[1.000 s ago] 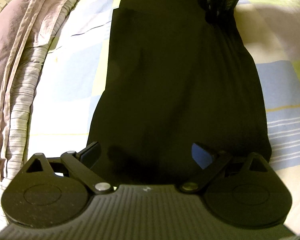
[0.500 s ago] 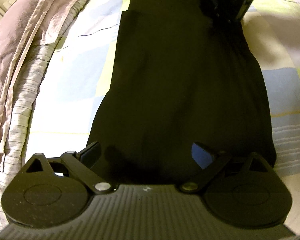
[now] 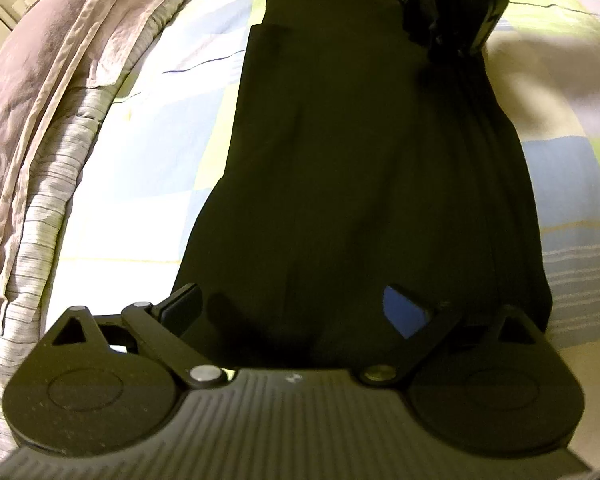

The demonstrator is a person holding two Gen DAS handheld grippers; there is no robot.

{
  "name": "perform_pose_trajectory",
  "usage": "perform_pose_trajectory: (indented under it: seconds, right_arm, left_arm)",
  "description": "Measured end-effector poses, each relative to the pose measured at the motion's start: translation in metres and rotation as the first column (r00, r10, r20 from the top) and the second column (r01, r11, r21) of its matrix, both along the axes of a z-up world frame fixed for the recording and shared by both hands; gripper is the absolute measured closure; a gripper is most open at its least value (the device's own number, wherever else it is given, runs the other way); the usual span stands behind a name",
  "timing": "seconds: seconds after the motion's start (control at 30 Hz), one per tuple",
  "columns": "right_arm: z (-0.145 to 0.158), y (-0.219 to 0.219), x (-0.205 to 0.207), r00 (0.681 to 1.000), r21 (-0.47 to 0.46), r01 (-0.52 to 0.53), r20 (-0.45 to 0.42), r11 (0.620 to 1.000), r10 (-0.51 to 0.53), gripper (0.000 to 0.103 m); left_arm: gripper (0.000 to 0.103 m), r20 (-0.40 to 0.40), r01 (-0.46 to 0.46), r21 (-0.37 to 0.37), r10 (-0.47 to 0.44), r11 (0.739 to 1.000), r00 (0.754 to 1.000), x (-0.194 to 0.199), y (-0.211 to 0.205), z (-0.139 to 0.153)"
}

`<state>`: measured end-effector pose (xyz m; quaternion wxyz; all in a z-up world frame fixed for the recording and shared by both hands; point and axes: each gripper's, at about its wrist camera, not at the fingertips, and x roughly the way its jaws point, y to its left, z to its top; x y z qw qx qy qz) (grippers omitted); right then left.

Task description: Fold clothes

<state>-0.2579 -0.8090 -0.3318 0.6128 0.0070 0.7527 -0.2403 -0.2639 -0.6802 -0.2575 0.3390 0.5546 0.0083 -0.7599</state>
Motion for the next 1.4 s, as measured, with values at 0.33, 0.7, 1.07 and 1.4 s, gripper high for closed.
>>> perform_pose_trajectory:
  seconds: [0.33, 0.7, 1.07, 1.4]
  right_arm:
    - [0.022, 0.011, -0.002, 0.997, -0.096, -0.055, 0.045, 0.994, 0.060, 0.039]
    - [0.040, 0.168, 0.048, 0.816, -0.092, -0.223, 0.527, 0.971, 0.237, 0.030]
    - [0.028, 0.221, 0.041, 0.725, -0.232, -0.277, 0.586, 0.933, 0.361, 0.029]
    - [-0.016, 0.236, 0.036, 0.726, -0.453, -0.370, 0.404, 0.811, 0.557, 0.030]
  left_arm:
    - [0.007, 0.081, 0.076, -0.010, -0.075, 0.997, 0.994, 0.022, 0.010, 0.003]
    - [0.007, 0.269, 0.454, -0.117, -0.411, 0.883, 0.871, 0.074, 0.056, -0.013]
    - [0.004, 0.339, 0.666, -0.184, -0.590, 0.722, 0.733, 0.066, 0.043, -0.038]
    - [0.013, 0.421, 0.781, -0.182, -0.670, 0.597, 0.611, 0.062, 0.035, -0.049]
